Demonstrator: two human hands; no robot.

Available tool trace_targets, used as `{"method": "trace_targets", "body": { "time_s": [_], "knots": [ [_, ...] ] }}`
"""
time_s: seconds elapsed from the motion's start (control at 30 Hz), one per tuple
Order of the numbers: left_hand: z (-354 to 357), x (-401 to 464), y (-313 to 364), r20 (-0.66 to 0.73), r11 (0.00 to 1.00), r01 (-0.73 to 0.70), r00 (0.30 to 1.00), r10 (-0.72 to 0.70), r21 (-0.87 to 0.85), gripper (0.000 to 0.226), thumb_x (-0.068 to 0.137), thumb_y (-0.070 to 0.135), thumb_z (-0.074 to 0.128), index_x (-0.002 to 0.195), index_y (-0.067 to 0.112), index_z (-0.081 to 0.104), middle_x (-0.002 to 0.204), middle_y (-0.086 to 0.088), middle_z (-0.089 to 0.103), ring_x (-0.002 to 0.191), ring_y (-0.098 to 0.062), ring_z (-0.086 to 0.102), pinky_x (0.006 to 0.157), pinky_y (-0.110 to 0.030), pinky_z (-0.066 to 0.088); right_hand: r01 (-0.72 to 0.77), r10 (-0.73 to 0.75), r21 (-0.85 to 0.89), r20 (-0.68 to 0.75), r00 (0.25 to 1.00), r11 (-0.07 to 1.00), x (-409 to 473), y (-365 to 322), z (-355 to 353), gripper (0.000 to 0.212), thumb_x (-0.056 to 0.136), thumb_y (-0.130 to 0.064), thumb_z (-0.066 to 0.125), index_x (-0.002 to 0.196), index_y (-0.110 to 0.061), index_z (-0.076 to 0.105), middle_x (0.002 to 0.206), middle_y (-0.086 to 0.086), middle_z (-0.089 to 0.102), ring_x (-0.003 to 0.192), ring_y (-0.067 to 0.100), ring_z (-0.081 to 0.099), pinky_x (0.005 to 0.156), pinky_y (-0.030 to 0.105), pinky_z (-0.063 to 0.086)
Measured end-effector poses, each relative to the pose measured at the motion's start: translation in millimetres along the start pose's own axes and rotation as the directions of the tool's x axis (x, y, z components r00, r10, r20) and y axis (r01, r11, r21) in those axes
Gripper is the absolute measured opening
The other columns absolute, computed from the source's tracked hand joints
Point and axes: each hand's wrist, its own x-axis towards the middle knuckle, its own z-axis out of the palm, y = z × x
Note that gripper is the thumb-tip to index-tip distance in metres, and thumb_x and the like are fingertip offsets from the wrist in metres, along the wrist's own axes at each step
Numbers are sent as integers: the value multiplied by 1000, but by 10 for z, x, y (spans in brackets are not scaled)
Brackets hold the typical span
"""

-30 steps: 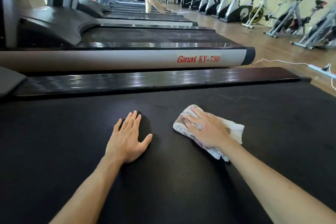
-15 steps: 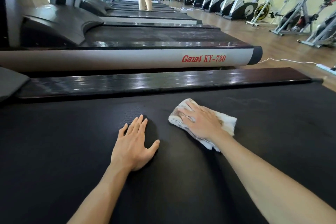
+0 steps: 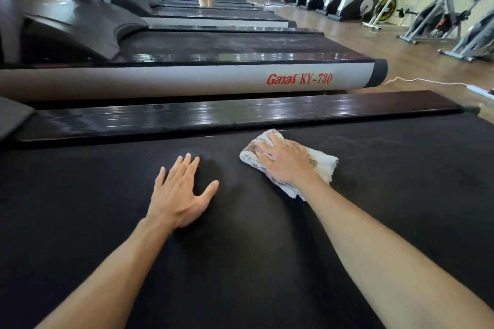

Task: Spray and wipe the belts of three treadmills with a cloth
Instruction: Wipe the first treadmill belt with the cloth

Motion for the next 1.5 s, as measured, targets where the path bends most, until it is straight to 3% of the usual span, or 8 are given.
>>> {"method": "trace_targets", "body": {
  "time_s": [0.2, 0.37, 0.5, 0.73, 0.97, 1.03, 1.27, 1.5],
  "knots": [
    [119, 24, -47, -37, 997, 34, 999, -31, 70, 85, 96, 66, 32, 163, 19, 10, 171, 3, 0, 156, -10, -4, 127, -41, 0, 224, -229, 89, 57, 972, 971, -536, -31, -31, 43, 107, -50, 35, 149, -56, 42, 170, -18, 16, 151, 16, 28, 124, 39, 18],
    [108, 35, -26, -47, 991, 93, 995, -89, 99, 96, 93, 70, 29, 162, 8, 5, 170, -8, -3, 157, -18, -5, 127, -40, 2, 81, -79, 44, -47, 996, 996, -140, 86, -54, 43, 107, -52, 31, 148, -53, 44, 164, -15, 29, 143, 22, 41, 112, 39, 34],
    [106, 39, -6, -43, 990, 102, 994, -99, 93, 100, 91, 72, 28, 161, 6, 3, 170, -9, -2, 157, -19, -4, 127, -41, 5, -39, 42, 81, -40, 998, 996, 349, -240, 106, 74, 88, -74, 16, 151, -45, 42, 162, -6, 35, 143, 31, 42, 113, 51, 36],
    [109, 37, -20, -58, 990, 95, 994, -89, 100, 99, 92, 72, 30, 161, 6, 6, 170, -8, 0, 157, -20, -2, 127, -42, 7, 243, -244, 35, 26, 969, 969, -105, -173, 36, 45, 107, -52, 30, 150, -53, 42, 170, -13, 20, 150, 22, 34, 122, 44, 26],
    [133, 33, -34, -83, 992, 96, 993, -90, 78, 101, 90, 72, 30, 161, 6, 3, 170, -9, 1, 157, -19, -1, 127, -42, 7, 3, -2, 24, -27, 1000, 1000, 356, -161, -2, 60, 96, -64, 20, 149, -47, 42, 156, -5, 38, 133, 33, 51, 102, 47, 44],
    [130, 38, -38, -85, 994, 91, 993, -85, 66, 102, 91, 72, 33, 161, 5, 0, 170, -9, 1, 157, -19, 0, 127, -41, 6, 10, -10, 48, -9, 1000, 999, 495, -426, 71, 77, 86, -72, 13, 152, -45, 40, 160, -2, 36, 138, 35, 47, 107, 50, 39],
    [116, 36, -37, -75, 994, 89, 994, -83, 70, 103, 91, 73, 32, 161, 6, -2, 170, -9, 0, 157, -20, -1, 127, -41, 7, 244, -247, 52, 64, 967, 968, -26, -297, -35, 45, 109, -47, 31, 153, -52, 38, 171, -14, 14, 154, 22, 26, 124, 43, 18],
    [136, 37, -35, -97, 994, 92, 991, -87, 50, 105, 89, 74, 33, 161, 6, -4, 170, -11, 0, 157, -21, 0, 127, -42, 7, 30, -30, 43, -5, 1000, 999, 409, -331, 44, 70, 90, -68, 10, 151, -49, 40, 163, -6, 32, 144, 32, 40, 114, 55, 35]
  ]
}}
